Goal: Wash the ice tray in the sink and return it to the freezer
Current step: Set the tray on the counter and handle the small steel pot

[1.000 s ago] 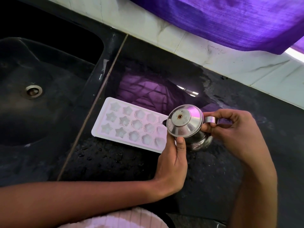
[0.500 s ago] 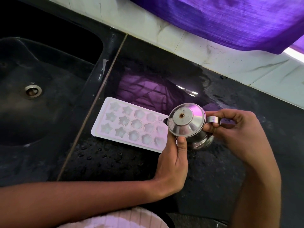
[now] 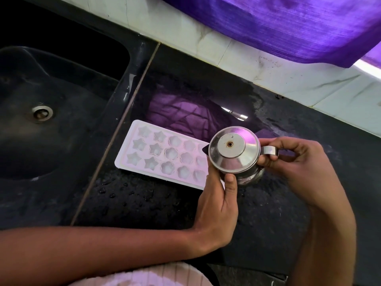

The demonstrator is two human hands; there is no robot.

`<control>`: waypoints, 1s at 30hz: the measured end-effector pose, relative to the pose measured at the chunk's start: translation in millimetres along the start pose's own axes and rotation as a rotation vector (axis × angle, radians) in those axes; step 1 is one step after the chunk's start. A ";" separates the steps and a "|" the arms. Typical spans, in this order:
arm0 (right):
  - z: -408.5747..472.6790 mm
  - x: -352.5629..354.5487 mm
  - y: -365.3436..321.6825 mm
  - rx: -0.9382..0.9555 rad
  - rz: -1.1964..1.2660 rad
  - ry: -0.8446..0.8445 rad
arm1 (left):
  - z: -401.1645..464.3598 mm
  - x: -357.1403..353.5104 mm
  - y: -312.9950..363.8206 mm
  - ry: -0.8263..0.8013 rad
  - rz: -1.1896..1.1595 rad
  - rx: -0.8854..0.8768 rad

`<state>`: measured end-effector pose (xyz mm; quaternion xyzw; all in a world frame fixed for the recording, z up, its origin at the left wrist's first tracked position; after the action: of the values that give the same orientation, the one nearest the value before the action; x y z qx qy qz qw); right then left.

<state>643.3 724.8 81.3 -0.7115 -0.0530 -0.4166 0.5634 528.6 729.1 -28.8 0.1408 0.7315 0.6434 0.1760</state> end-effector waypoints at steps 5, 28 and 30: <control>0.0 -3.0 -0.9 0.009 -0.078 -0.045 | -8.8 -2.4 -9.1 -0.047 0.048 0.065; -7.8 0.1 -2.2 0.001 -0.134 -0.040 | -17.5 -6.4 -18.7 -0.071 0.046 0.062; -8.0 0.8 -2.8 0.004 -0.124 -0.040 | -17.4 -5.9 -17.0 -0.062 0.038 0.054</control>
<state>638.0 718.7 84.1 -0.7138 -0.1090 -0.4363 0.5369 526.6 708.8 -43.3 0.1793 0.7400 0.6220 0.1825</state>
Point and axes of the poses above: each hand's wrist, its own z-axis towards the middle knuckle, its own x-axis out of the back of the hand, y = z × x, the point moved 8 cm from there along z, towards the middle knuckle, and after that the axes turned 7 degrees about y, right-handed, at the moved point
